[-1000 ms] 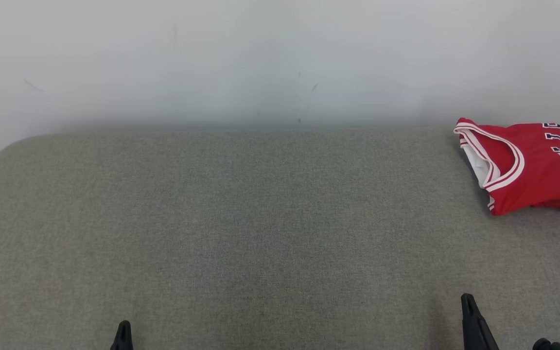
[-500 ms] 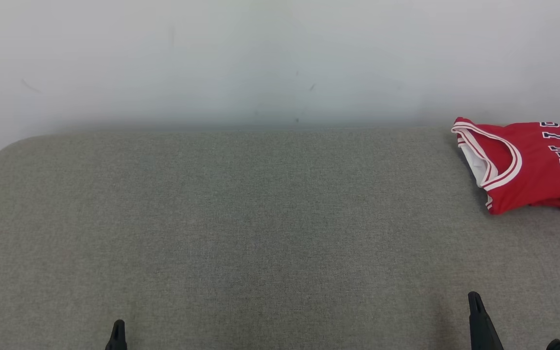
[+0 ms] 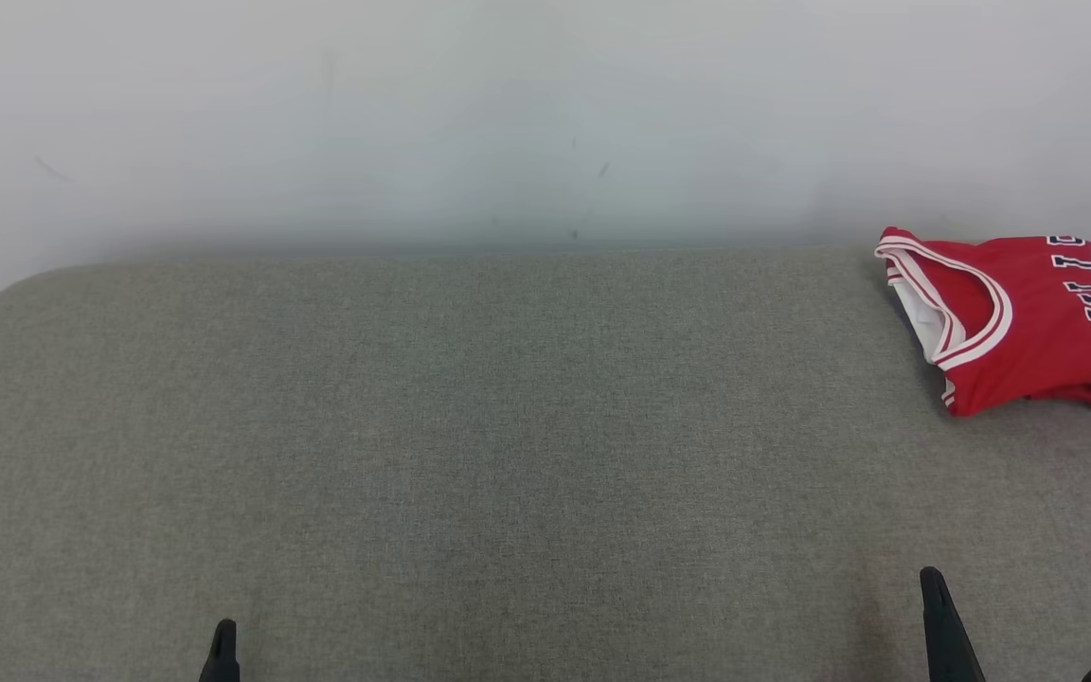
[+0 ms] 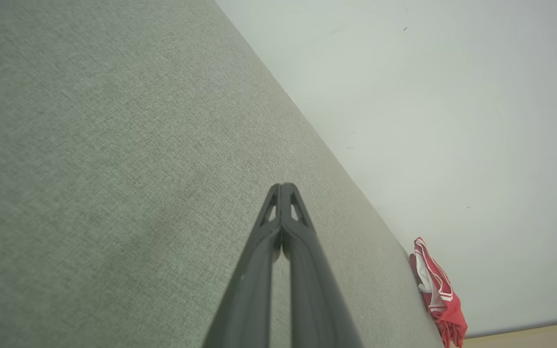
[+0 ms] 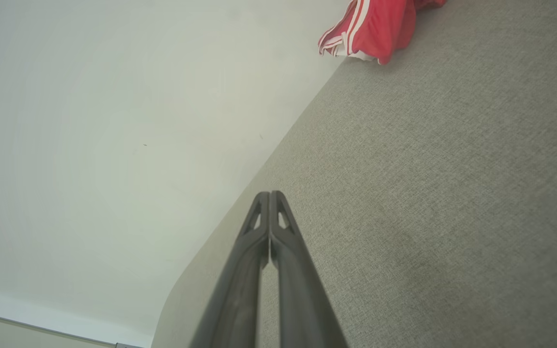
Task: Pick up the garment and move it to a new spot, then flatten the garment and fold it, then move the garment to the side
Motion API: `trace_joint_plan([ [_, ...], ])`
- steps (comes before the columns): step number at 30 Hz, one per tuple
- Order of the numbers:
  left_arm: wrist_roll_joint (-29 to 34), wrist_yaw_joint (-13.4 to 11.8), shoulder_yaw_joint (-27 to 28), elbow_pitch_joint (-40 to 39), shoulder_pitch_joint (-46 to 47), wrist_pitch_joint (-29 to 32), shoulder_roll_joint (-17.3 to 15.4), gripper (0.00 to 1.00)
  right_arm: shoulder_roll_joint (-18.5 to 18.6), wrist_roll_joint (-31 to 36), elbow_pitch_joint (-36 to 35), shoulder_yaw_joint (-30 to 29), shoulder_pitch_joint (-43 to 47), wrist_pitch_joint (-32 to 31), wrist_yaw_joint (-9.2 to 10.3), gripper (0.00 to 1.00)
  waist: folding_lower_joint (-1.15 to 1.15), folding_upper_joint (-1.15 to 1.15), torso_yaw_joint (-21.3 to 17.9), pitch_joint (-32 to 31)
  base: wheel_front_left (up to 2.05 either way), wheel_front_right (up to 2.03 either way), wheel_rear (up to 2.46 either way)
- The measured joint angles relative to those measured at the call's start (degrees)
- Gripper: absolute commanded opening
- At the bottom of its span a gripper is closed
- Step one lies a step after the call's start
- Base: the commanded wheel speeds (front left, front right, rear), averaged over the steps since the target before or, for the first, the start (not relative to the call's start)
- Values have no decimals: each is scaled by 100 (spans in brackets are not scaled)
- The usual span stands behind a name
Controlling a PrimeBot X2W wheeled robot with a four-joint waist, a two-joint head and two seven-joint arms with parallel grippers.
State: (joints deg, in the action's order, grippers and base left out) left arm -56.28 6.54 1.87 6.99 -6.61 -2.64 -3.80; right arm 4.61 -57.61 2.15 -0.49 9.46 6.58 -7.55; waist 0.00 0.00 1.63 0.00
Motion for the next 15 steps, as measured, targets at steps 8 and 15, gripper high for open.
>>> trace_joint_plan([
  [8,-508,2,41,-54,17,157,-3,0,-2,-505,-69,-34,3,-109,0,0,1,0,-18,1,0,0,0],
  [15,-959,8,78,-102,22,276,-3,0,-4,-944,-115,-67,10,-204,0,0,1,0,-33,2,0,0,0],
])
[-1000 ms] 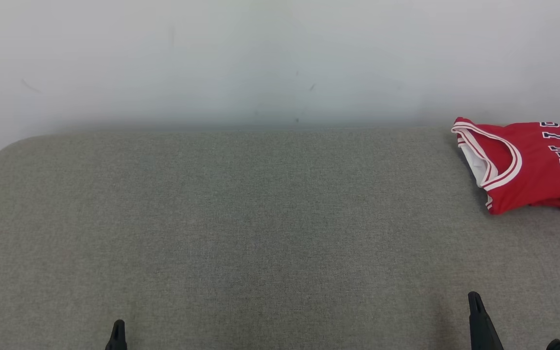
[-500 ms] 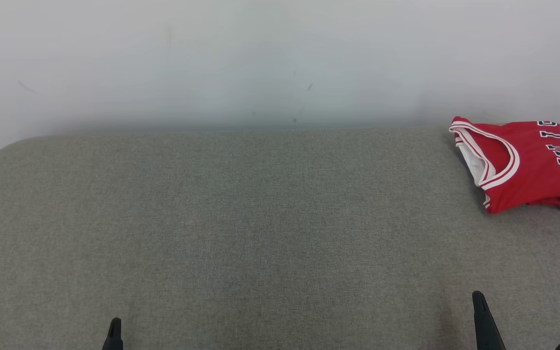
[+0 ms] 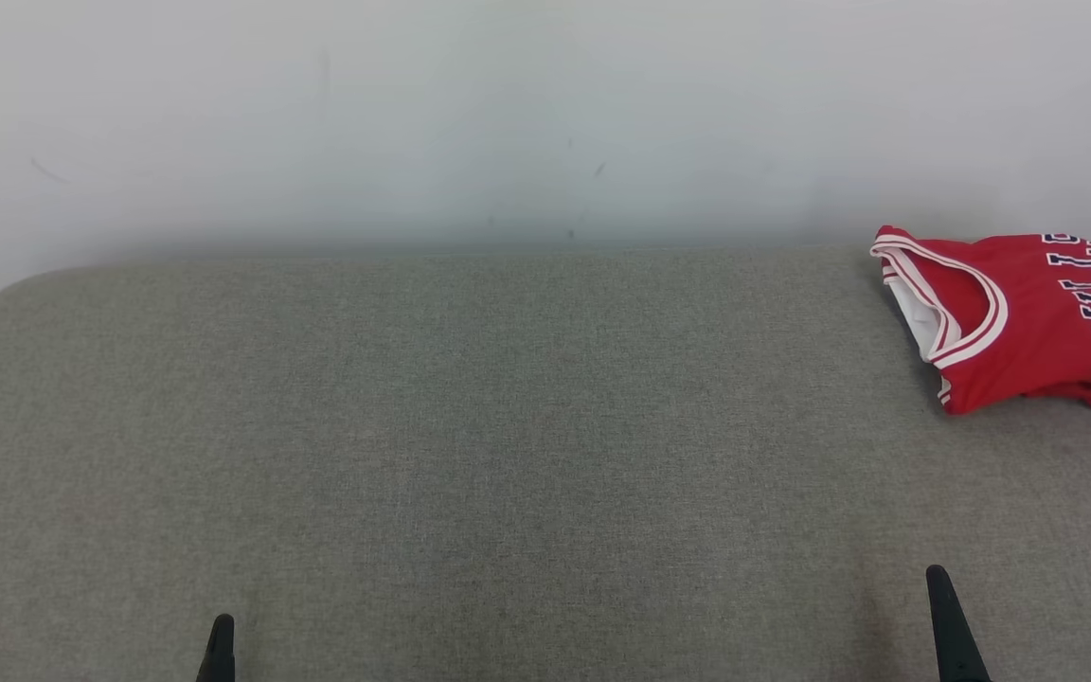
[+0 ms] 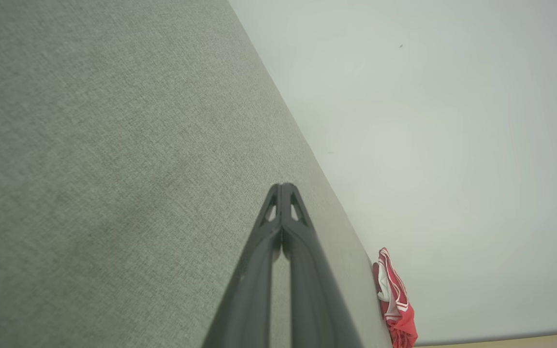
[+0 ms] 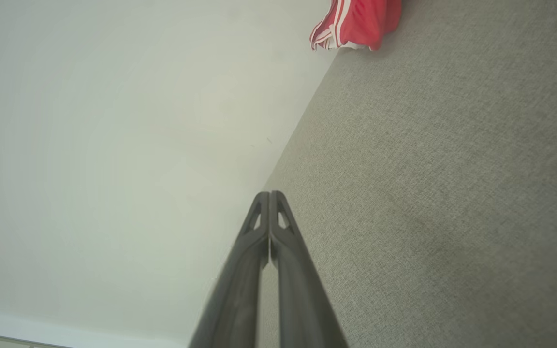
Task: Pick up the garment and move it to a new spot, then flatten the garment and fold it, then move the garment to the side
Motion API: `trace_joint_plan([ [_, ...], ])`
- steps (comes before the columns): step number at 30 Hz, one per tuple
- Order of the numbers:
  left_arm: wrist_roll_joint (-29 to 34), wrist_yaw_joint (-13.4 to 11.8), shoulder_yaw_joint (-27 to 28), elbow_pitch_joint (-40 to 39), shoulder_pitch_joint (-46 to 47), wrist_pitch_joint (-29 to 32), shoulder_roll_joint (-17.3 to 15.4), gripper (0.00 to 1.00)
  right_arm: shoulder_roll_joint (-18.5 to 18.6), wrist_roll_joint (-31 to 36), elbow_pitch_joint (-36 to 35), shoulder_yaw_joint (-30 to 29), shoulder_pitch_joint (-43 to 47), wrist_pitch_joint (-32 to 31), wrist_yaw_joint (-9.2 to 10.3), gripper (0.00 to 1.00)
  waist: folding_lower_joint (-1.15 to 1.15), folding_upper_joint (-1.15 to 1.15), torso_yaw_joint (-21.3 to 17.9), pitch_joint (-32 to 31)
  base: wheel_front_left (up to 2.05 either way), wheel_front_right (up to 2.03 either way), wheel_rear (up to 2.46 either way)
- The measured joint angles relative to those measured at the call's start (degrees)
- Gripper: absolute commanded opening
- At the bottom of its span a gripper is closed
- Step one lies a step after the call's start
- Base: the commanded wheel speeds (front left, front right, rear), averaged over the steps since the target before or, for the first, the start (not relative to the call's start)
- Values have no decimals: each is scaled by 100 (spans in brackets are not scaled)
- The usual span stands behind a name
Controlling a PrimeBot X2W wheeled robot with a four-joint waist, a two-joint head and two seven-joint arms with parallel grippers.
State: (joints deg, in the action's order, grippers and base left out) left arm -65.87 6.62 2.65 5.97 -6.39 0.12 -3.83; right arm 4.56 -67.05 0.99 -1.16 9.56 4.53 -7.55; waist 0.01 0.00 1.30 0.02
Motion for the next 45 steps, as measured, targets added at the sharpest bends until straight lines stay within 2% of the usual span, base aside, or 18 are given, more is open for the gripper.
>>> trace_joint_plan([
  [45,-2258,52,237,-250,69,691,11,0,-54,-2192,-241,-197,14,-538,0,0,-1,0,-99,7,0,0,0],
])
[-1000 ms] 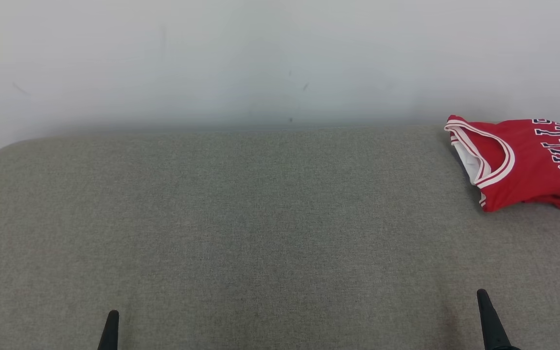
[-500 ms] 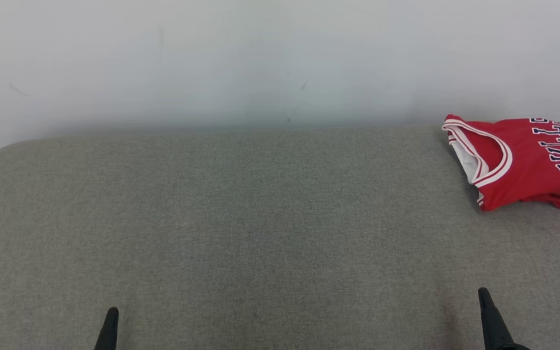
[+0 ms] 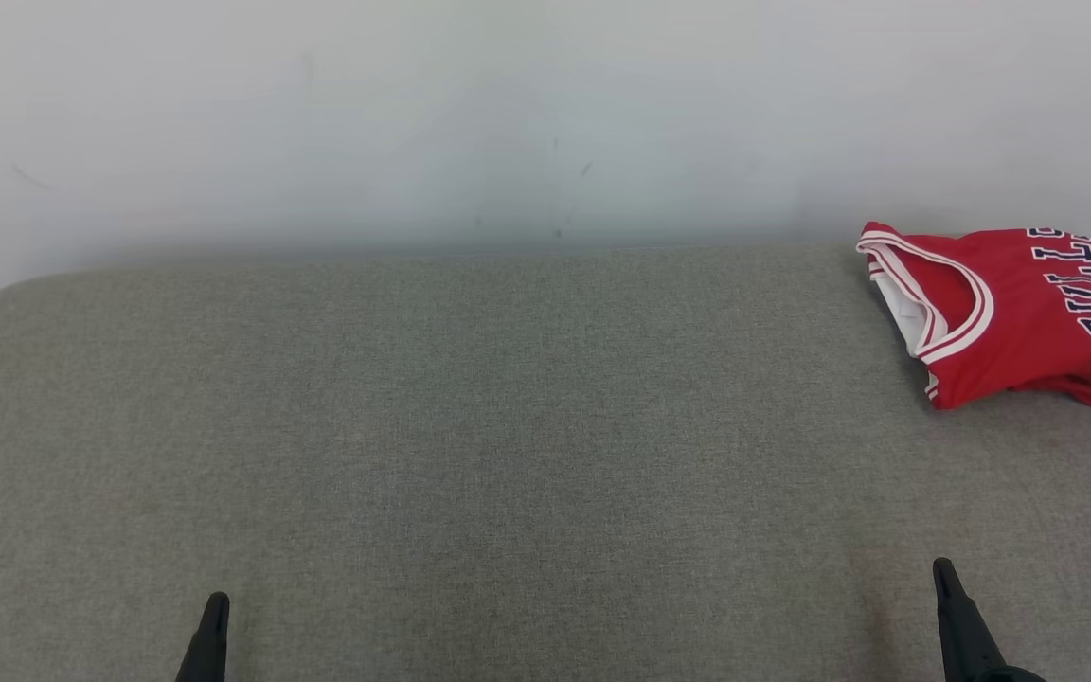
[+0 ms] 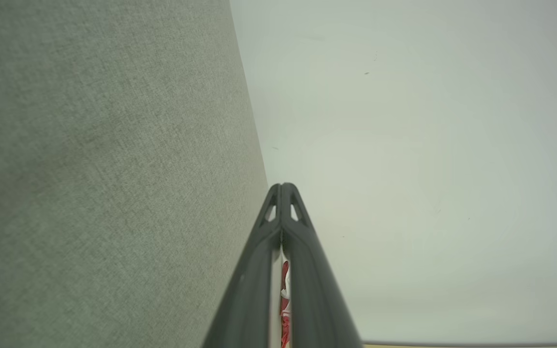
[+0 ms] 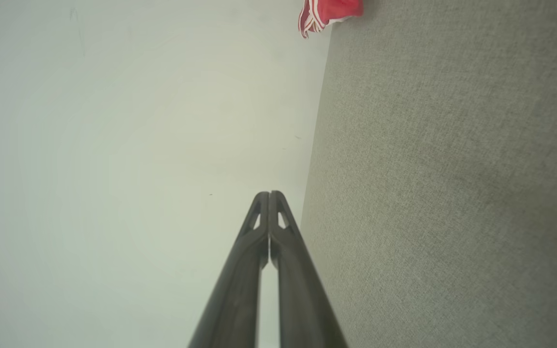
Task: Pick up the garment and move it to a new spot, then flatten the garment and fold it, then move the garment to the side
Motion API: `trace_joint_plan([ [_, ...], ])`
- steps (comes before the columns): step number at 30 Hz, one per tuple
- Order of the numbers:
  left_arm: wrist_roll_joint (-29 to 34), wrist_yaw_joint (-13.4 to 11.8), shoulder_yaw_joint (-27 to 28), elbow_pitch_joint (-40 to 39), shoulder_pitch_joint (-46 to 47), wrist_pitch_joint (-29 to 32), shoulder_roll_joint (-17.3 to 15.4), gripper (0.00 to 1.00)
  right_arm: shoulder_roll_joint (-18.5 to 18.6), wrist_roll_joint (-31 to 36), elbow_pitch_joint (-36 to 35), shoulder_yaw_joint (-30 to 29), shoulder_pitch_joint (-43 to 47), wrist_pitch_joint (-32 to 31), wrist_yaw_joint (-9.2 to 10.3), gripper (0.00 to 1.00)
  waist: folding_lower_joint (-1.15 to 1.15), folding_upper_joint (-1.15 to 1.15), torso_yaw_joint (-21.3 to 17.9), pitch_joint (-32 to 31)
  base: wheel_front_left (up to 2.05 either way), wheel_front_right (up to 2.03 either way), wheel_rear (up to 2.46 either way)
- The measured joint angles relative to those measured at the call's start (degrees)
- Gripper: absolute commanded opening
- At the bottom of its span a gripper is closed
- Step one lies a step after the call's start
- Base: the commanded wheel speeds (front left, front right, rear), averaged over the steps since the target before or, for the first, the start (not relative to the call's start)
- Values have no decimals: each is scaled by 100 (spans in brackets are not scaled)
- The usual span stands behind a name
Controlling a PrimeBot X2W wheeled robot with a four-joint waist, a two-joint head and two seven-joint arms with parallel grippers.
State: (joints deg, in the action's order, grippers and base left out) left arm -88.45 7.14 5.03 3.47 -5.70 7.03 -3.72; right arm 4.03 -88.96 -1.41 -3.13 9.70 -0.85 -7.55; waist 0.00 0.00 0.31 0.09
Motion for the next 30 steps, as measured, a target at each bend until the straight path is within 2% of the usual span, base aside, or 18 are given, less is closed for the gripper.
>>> trace_joint_plan([
  [15,-553,26,65,-60,16,186,9,0,-20,-536,-66,-53,2,-140,1,0,0,0,-32,2,0,0,0],
  [30,-553,27,82,-62,18,207,20,0,-38,-535,-67,-75,2,-166,1,0,0,0,-32,2,0,0,0],
])
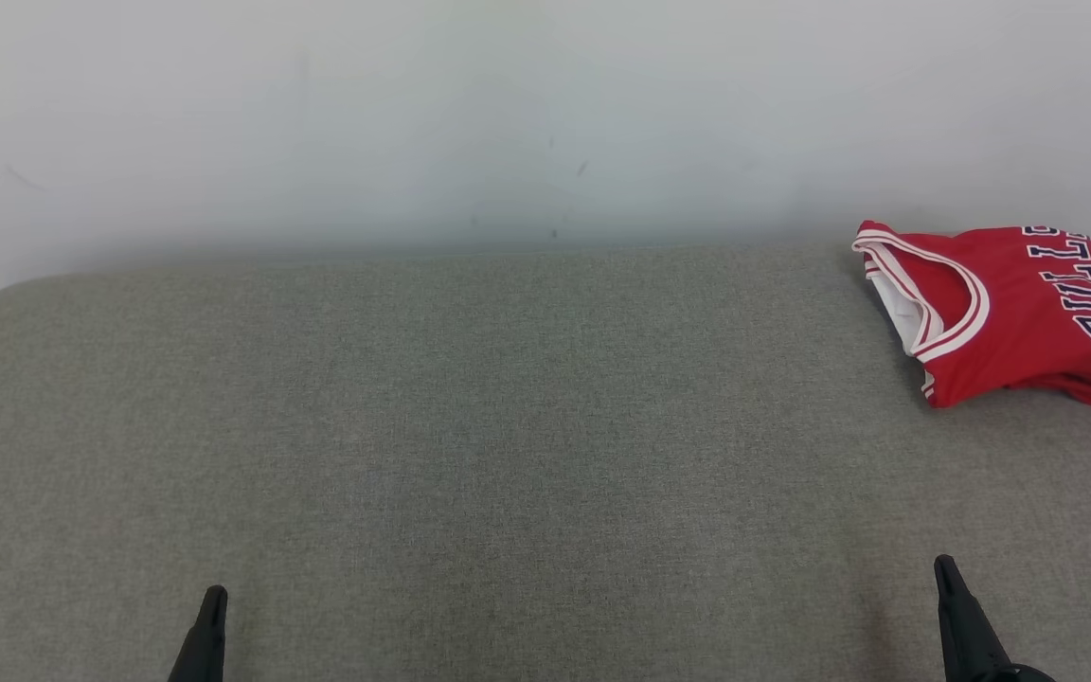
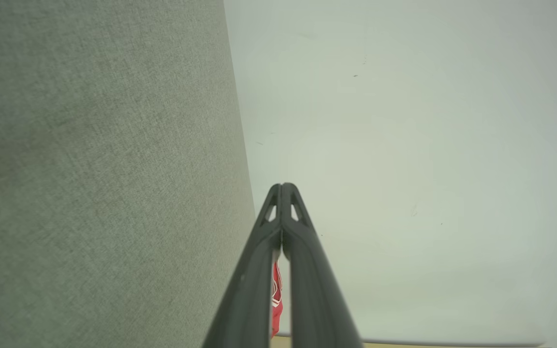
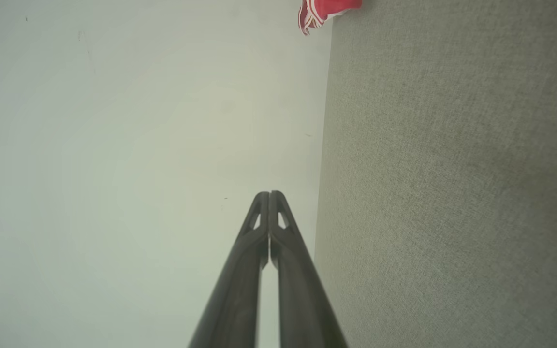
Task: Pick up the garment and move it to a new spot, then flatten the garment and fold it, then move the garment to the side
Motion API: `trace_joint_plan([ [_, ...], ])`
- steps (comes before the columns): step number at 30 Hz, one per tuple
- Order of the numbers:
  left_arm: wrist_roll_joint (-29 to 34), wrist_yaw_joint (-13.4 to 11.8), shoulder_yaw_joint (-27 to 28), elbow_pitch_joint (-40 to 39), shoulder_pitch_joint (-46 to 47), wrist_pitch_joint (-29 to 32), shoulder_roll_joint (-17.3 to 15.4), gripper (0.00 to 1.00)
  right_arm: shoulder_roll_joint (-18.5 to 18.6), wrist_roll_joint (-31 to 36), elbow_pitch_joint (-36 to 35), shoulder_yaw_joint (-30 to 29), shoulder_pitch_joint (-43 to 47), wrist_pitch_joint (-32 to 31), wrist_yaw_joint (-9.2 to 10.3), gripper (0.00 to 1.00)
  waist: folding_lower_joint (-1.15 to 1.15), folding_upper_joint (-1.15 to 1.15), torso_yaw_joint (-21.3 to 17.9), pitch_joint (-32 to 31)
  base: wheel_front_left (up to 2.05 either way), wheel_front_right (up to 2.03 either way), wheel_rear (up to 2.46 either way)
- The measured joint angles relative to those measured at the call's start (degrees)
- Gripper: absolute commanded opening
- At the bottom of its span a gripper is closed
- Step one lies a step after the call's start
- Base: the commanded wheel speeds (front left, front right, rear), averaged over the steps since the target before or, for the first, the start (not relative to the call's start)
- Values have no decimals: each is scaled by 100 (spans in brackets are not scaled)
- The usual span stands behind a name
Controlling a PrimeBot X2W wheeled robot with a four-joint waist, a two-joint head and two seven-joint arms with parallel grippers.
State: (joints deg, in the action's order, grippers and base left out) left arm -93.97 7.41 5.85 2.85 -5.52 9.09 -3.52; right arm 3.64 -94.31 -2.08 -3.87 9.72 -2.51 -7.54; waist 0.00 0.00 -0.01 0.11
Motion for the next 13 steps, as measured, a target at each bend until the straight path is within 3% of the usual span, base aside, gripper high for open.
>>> trace_joint_plan([
  [13,1,0,11,0,1,8,11,0,-14,3,0,-14,0,-8,0,0,0,0,0,0,0,0,0],
])
